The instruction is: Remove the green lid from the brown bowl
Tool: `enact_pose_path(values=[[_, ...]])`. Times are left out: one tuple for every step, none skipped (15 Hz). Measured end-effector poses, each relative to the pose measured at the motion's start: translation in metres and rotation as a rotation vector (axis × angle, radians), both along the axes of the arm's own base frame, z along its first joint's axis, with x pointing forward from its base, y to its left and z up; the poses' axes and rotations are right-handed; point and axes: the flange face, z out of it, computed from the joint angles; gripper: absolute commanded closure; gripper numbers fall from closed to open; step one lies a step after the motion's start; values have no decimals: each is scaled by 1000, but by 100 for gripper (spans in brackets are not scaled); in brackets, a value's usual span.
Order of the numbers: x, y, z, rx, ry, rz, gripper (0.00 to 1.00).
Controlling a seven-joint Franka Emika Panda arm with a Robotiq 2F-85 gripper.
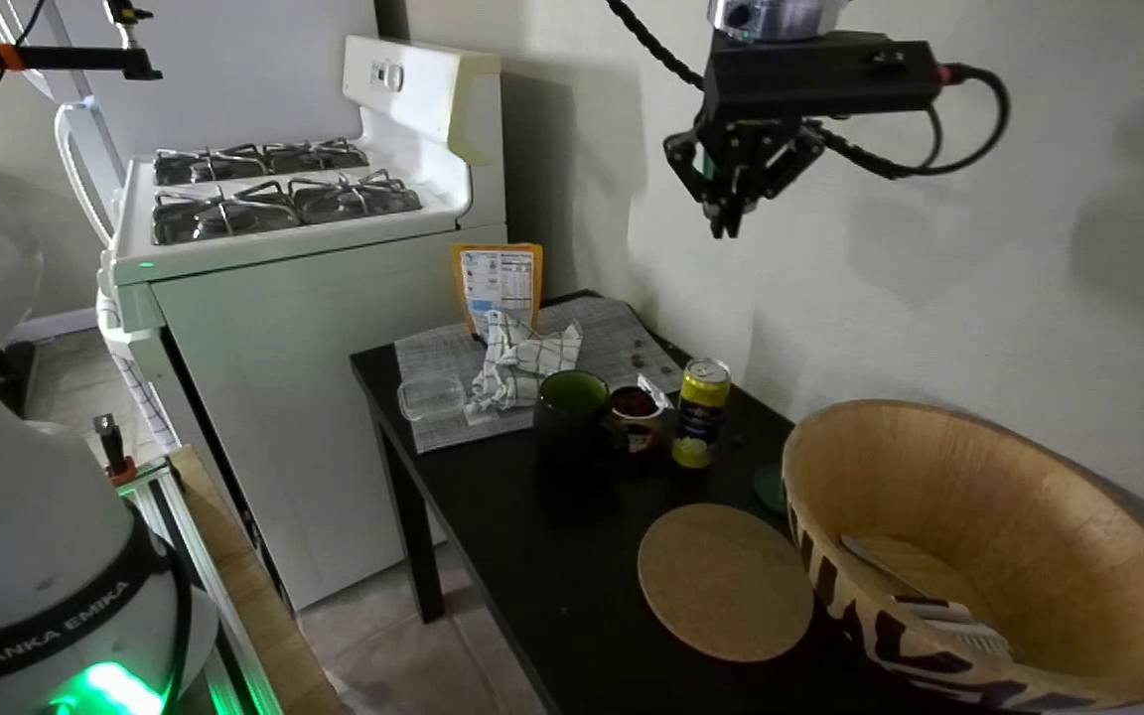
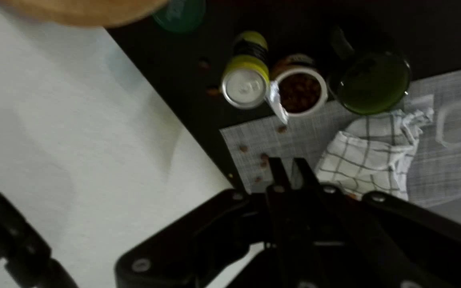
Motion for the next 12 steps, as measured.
enact_pose_path(values=[[8, 23, -3, 25, 12, 40, 98], [14, 43, -9, 48, 32, 77, 98], [19, 57, -16, 69, 55, 102, 98], [23, 70, -26, 84, 84, 127, 98], [27, 82, -36, 94, 114, 155, 98], [30, 95, -47, 102, 148, 185, 98], [32, 108, -57, 107, 180, 214, 91], [33, 116, -65, 112, 202, 234, 91], [34, 119, -70, 116, 216, 245, 91], [34, 119, -72, 117, 221, 248, 91], [33, 118, -72, 117, 221, 248, 91], [33, 116, -72, 117, 220, 248, 98]])
